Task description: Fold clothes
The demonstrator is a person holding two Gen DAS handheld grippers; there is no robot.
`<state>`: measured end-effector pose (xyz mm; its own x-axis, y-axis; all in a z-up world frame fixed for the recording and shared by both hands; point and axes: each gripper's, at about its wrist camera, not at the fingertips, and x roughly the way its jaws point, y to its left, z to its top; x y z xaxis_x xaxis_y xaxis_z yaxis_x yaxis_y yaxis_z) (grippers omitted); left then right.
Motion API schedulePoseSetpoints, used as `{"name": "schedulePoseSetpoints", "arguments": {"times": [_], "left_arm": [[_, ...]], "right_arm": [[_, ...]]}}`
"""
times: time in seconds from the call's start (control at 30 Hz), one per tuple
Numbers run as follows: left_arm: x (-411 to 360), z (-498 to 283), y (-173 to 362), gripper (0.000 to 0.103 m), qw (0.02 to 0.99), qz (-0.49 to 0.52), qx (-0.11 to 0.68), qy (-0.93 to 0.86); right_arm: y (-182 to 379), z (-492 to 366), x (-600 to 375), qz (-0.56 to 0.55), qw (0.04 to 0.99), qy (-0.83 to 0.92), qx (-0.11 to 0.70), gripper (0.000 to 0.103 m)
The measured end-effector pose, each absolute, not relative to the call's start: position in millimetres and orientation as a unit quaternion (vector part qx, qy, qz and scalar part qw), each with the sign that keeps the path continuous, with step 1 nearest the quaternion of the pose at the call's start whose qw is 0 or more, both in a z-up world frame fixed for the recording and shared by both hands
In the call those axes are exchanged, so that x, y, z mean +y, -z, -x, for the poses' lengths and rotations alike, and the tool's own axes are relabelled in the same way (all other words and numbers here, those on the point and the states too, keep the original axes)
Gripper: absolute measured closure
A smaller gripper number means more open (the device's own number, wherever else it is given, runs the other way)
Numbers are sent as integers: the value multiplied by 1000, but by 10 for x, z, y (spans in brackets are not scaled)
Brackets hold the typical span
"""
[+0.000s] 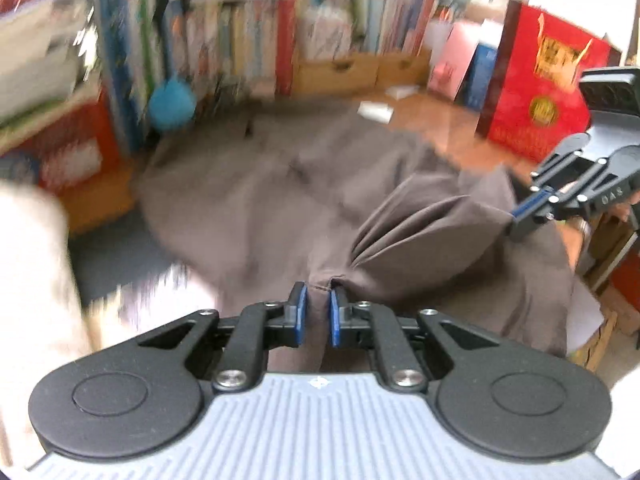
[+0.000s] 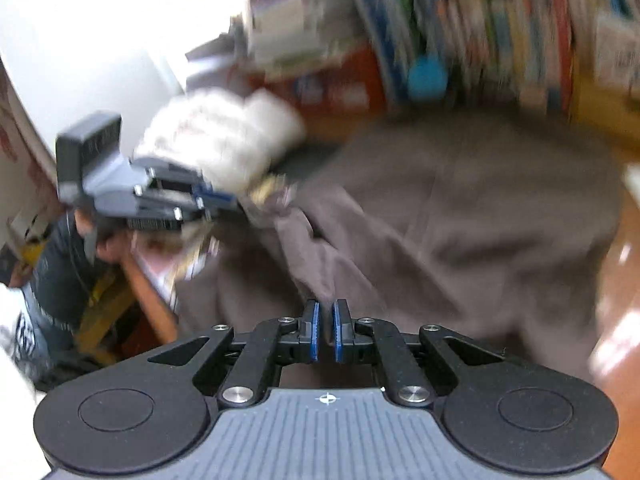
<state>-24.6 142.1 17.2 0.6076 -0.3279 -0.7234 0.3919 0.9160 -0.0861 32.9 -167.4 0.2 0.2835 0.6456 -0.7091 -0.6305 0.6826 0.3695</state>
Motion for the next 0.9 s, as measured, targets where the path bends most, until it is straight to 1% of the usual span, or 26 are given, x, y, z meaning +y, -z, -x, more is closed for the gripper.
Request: {"name": "schedulePoseSetpoints", "arguments": {"times": [0.07,0.1,0.17,0.23,0.3,0.33,0.37,0.4,0.43,0.47,0.5,0.53,0.57,0.63,0.7,0.77,0.8,0.83,0.87,0.9], "left_arm": [[1479,368,-54,86,890,-32,415,188],[1511,419,-14,85,888,-28,422,179],[1588,496,-11,85,892,-23,423,157],[1689,565,-129,85,904,-15,406,134],[1787,630,-279,85,917,-10,383,112],[1822,647,-377,84,924,-7,369,105],[1833,658,-460,80,929,-4,355,105],[1815,649,-527,66,933,0,341,112],[1789,634,-588,54,937,4,328,121],[1723,593,-615,49,938,8,319,138],[1619,554,-617,36,937,9,314,154],[1489,501,-596,26,934,7,313,173],[1336,436,-541,26,928,4,315,196],[1060,305,-373,24,914,-10,337,226],[870,204,-143,24,900,-35,376,218],[819,126,89,25,888,-53,415,191],[856,113,185,25,883,-54,430,177],[903,109,263,23,880,-53,442,166],[986,144,275,23,882,-40,441,164],[1064,178,279,21,883,-29,440,159]], "right_arm": [[174,-227,-1656,-10,788,-400,469,92],[260,-178,-1648,-10,781,-400,479,89],[153,-111,-1724,-14,797,-398,455,86],[23,-46,-1808,-19,814,-395,426,74],[-108,19,-1892,-23,830,-392,397,42],[-173,51,-1934,-25,837,-390,382,37],[-238,83,-1975,-28,845,-388,367,28],[-303,115,-2017,-30,852,-386,353,21],[-369,148,-2059,-32,859,-384,338,17],[-434,180,-2101,-34,865,-382,322,12],[-499,212,-2143,-36,872,-380,307,12],[-420,180,-2145,-31,875,-362,319,12],[-314,136,-2140,-25,878,-341,336,13],[-104,49,-2129,-12,880,-300,368,16],[107,-38,-2118,1,880,-257,399,27],[318,-126,-2107,14,878,-213,429,34],[423,-116,-2169,15,877,-201,436,40],[447,-38,-2248,20,886,-208,414,41],[476,35,-2295,32,888,-208,408,42],[479,90,-2331,46,889,-195,412,41]]}}
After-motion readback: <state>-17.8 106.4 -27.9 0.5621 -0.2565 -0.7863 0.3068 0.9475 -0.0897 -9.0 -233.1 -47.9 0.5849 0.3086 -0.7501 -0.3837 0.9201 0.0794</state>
